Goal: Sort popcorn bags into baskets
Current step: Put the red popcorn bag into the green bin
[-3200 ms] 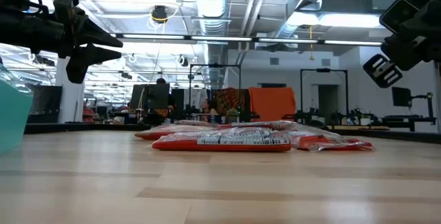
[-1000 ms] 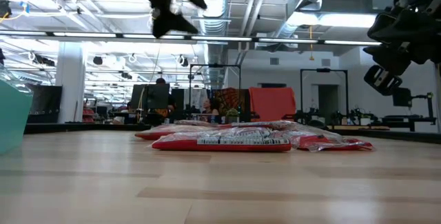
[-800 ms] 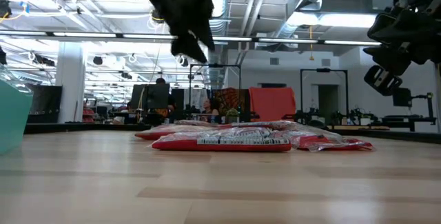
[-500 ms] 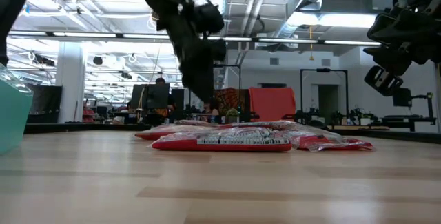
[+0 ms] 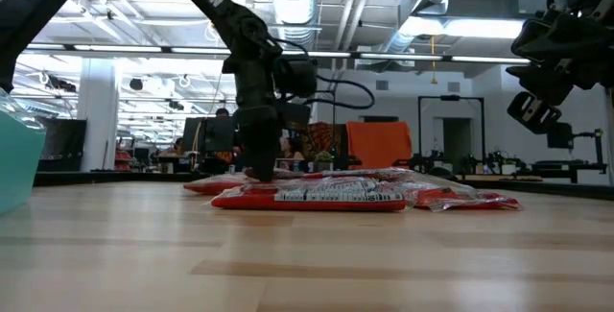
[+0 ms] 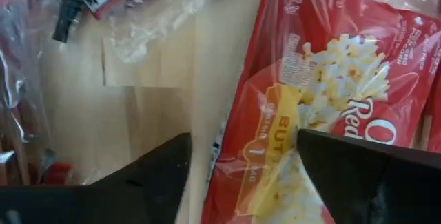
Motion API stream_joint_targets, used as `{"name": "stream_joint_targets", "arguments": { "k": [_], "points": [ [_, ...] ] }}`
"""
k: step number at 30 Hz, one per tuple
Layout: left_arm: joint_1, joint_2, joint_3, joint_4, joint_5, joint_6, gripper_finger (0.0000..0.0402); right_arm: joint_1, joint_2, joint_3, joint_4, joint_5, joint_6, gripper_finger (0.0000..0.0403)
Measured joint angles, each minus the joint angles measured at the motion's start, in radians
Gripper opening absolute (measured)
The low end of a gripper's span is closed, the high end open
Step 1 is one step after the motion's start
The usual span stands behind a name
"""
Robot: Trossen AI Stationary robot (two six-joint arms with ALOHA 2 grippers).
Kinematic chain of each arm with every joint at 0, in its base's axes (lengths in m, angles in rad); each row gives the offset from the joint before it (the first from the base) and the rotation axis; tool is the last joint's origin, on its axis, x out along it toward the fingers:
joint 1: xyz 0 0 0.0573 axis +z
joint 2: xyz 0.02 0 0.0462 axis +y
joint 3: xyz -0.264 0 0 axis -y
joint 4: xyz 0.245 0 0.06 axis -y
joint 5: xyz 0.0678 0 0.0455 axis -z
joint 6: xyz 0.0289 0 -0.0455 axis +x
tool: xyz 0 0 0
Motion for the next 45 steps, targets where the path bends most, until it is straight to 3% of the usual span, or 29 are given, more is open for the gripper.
{"name": "stream_joint_targets", "arguments": {
  "k": [4, 8, 10, 29, 38, 45],
  "points": [
    [-0.012, 0.023, 0.001, -0.038, -0.006, 0.012, 0.0163, 0.000, 0.000, 0.000, 0.001, 0.001, 0.000, 0.0123],
    [-0.016, 0.030, 0.001, -0.045, -0.023, -0.021, 0.0049, 0.000, 0.000, 0.000, 0.000, 0.001, -0.005, 0.0123],
    [-0.016, 0.031, 0.010, -0.065, -0.021, -0.061, 0.0016, 0.000, 0.000, 0.000, 0.000, 0.002, -0.005, 0.0123],
    [-0.099, 0.032, 0.379, -0.440, -0.018, -0.316, 0.0001, 0.000, 0.000, 0.000, -0.002, 0.006, -0.012, 0.0121],
    [-0.208, -0.144, 0.391, -0.533, 0.007, -0.551, 0.0000, 0.000, 0.000, 0.000, -0.003, 0.008, -0.061, 0.0122],
    [-0.352, -0.296, 0.374, -0.598, -0.134, -0.762, 0.0000, -0.001, 0.000, 0.000, -0.002, 0.008, -0.061, 0.0121]
  ]
}}
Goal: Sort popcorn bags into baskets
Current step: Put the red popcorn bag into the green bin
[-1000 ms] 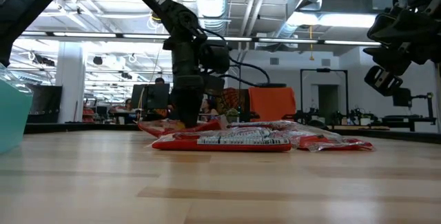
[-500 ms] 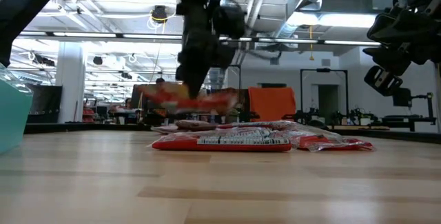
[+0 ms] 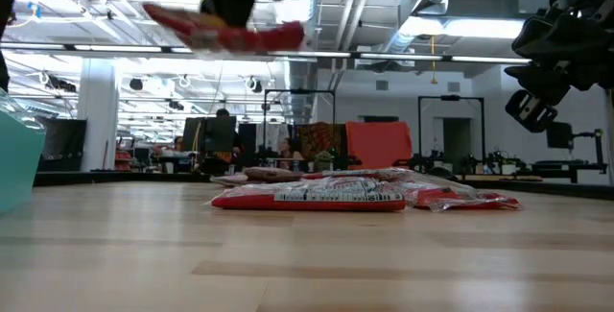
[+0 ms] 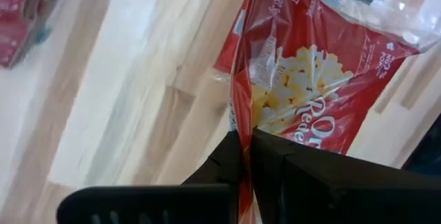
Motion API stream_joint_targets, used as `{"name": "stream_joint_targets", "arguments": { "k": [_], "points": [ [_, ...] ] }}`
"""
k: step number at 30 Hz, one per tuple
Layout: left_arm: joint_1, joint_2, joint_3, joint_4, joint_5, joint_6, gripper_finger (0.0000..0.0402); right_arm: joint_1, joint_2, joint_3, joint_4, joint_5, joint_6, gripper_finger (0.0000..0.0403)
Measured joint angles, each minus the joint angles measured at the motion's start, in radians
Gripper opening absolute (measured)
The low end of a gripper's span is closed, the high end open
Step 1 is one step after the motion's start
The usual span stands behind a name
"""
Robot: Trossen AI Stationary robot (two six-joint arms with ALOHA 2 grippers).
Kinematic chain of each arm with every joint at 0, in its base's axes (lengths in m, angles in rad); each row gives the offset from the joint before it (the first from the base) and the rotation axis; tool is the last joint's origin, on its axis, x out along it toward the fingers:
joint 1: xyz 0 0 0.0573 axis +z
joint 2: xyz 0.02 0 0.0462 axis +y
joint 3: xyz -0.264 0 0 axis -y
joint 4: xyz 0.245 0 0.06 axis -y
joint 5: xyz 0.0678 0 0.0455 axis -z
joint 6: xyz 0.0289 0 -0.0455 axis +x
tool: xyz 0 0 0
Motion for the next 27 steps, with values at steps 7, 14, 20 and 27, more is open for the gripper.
{"name": "stream_joint_targets", "arguments": {
  "k": [7, 14, 20, 27],
  "points": [
    [-0.161, -0.199, -0.213, 0.003, -0.073, -0.339, 0.0000, 0.000, 0.000, 0.000, 0.002, 0.000, 0.000, 0.0122],
    [-0.366, -0.437, -0.505, 0.053, -0.091, -0.770, 0.0000, 0.000, 0.000, 0.000, 0.003, 0.019, 0.000, 0.0122],
    [-0.557, -0.566, -0.681, 0.093, -0.092, -1.058, 0.0000, 0.000, 0.000, 0.000, 0.003, 0.049, 0.001, 0.0122],
    [-0.730, -0.599, -0.767, 0.164, -0.091, -1.241, 0.0000, 0.000, 0.000, 0.000, 0.002, 0.085, 0.001, 0.0122]
  ]
}}
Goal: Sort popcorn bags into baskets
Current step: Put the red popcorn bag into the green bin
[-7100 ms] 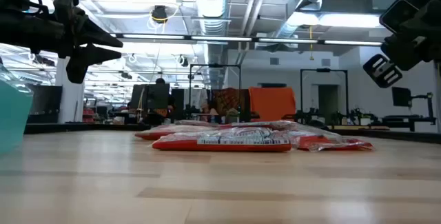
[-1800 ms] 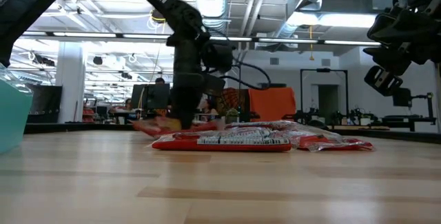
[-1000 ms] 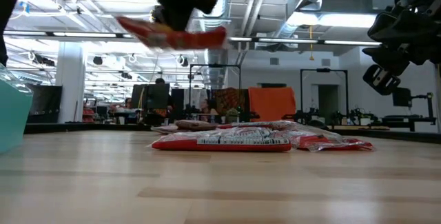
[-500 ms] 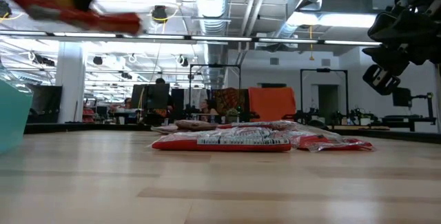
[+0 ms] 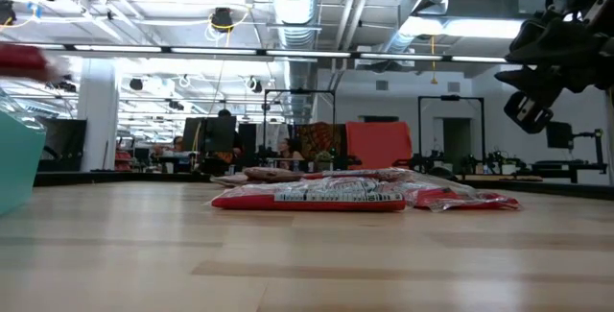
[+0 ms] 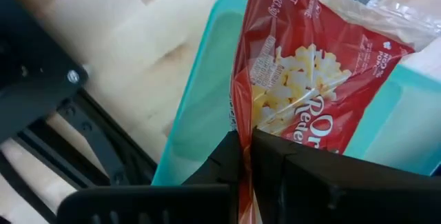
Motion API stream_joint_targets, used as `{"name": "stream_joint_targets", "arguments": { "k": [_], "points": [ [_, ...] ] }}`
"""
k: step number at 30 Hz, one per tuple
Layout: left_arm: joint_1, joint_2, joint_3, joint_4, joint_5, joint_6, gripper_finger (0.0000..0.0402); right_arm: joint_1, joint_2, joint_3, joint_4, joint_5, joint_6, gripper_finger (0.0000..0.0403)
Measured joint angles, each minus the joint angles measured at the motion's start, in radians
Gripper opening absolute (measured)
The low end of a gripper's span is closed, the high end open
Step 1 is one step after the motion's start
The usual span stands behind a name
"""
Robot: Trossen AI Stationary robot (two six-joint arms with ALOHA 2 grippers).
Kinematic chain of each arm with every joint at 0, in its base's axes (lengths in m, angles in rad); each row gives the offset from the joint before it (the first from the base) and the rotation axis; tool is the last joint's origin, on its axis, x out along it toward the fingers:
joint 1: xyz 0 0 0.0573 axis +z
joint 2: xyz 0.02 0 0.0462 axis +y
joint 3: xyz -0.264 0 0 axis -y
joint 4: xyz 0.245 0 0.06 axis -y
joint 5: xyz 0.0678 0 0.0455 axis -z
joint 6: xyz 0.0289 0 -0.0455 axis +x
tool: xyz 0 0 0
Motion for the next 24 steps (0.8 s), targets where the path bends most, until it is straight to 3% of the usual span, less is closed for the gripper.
{"name": "stream_joint_targets", "arguments": {
  "k": [9, 24],
  "points": [
    [-0.097, 0.018, 0.000, -0.003, -0.022, -0.068, 0.0000, 0.000, 0.000, 0.000, -0.002, 0.034, 0.000, 0.0121],
    [-0.099, 0.117, -0.001, -0.012, 0.000, 0.011, 0.0000, 0.000, 0.000, 0.000, -0.003, 0.039, 0.001, 0.0123]
  ]
}}
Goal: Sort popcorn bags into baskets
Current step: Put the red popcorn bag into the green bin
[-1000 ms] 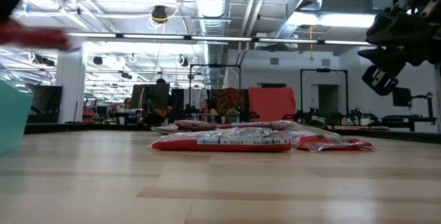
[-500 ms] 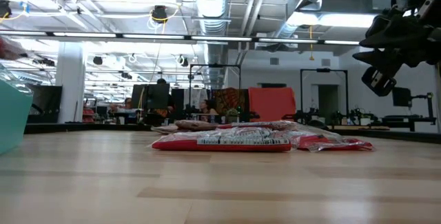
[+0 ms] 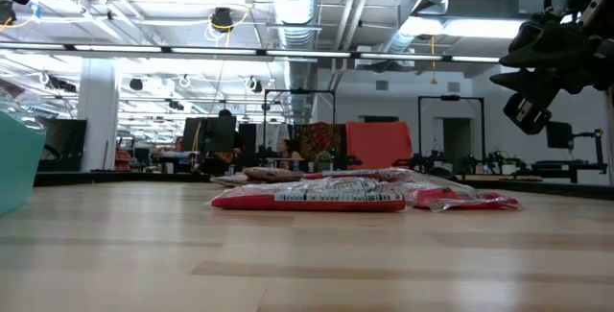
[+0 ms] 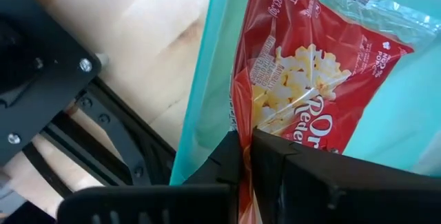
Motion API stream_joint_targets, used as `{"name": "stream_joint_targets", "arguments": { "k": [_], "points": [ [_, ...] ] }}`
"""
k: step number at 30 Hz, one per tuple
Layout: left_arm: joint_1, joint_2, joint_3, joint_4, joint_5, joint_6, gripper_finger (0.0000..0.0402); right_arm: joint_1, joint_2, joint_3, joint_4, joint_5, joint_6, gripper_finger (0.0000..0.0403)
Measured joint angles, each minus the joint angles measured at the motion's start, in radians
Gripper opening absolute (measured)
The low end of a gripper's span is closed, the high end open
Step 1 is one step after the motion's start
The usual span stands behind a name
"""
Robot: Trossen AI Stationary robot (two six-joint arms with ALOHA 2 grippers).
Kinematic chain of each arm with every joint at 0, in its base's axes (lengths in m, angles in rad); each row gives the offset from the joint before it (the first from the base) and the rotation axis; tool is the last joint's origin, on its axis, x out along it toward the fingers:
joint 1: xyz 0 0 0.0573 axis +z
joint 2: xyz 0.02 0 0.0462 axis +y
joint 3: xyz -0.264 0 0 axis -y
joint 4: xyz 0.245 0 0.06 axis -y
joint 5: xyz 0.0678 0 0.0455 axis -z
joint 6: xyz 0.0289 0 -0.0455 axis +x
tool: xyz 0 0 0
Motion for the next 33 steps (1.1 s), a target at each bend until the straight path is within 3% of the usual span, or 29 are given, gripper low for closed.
{"name": "stream_joint_targets", "arguments": {
  "k": [5, 11, 15, 33],
  "points": [
    [0.004, -0.005, -0.053, 0.027, 0.002, -0.022, 0.0000, 0.000, 0.000, 0.000, 0.000, 0.000, 0.000, 0.0122],
    [0.003, -0.006, -0.142, 0.185, 0.033, -0.019, 0.0000, 0.000, 0.000, 0.000, 0.000, 0.000, 0.011, 0.0122],
    [0.004, -0.005, -0.169, 0.175, 0.019, -0.045, 0.0007, 0.000, 0.000, 0.000, 0.000, 0.000, 0.010, 0.0123],
    [0.036, -0.020, -0.160, 0.136, 0.046, -0.120, 0.0153, 0.000, 0.000, 0.000, 0.004, 0.002, 0.006, 0.0123]
  ]
}}
